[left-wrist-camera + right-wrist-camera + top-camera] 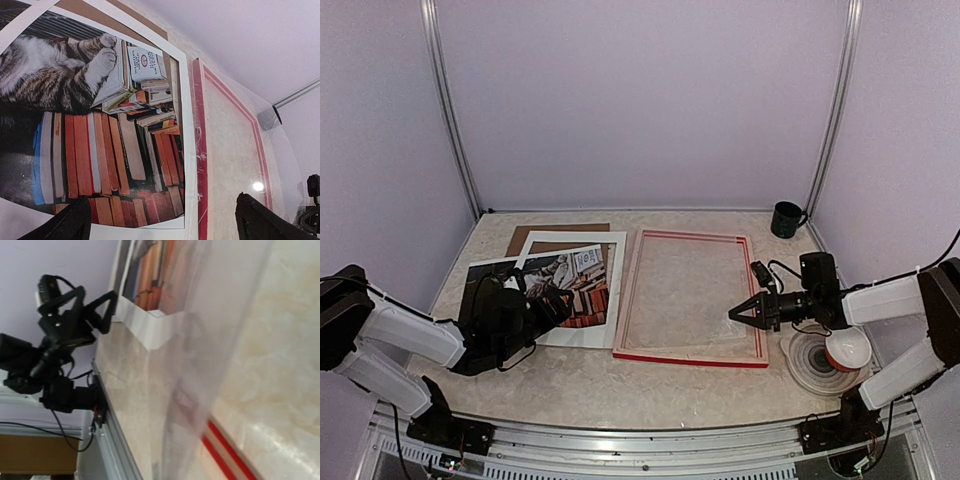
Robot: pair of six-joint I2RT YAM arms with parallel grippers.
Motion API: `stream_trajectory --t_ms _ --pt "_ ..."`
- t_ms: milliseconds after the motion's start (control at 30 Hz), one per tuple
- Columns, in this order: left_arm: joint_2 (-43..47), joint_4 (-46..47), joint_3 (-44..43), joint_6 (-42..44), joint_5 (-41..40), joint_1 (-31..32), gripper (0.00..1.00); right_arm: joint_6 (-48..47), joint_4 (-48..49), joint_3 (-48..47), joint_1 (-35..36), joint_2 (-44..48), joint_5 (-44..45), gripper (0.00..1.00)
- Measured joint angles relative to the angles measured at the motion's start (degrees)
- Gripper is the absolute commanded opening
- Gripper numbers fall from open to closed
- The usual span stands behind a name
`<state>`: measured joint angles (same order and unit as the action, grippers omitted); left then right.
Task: Put the photo into the frame
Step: Place the glass panel at the frame body.
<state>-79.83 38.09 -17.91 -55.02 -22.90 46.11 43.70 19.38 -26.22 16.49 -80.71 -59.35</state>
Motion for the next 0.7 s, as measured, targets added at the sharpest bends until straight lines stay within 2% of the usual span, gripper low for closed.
stream_trajectory --t_ms 400,700 --pt "0.00 0.02 0.55 -0.04 0.00 0.02 0.99 -5.44 -9.84 -0.28 -0.37 1.99 4.90 0.00" --pt "-0.04 0.02 0.55 -0.07 0.02 0.02 0.99 -6.58 -11.65 0.74 -1.97 3.74 5.84 0.00"
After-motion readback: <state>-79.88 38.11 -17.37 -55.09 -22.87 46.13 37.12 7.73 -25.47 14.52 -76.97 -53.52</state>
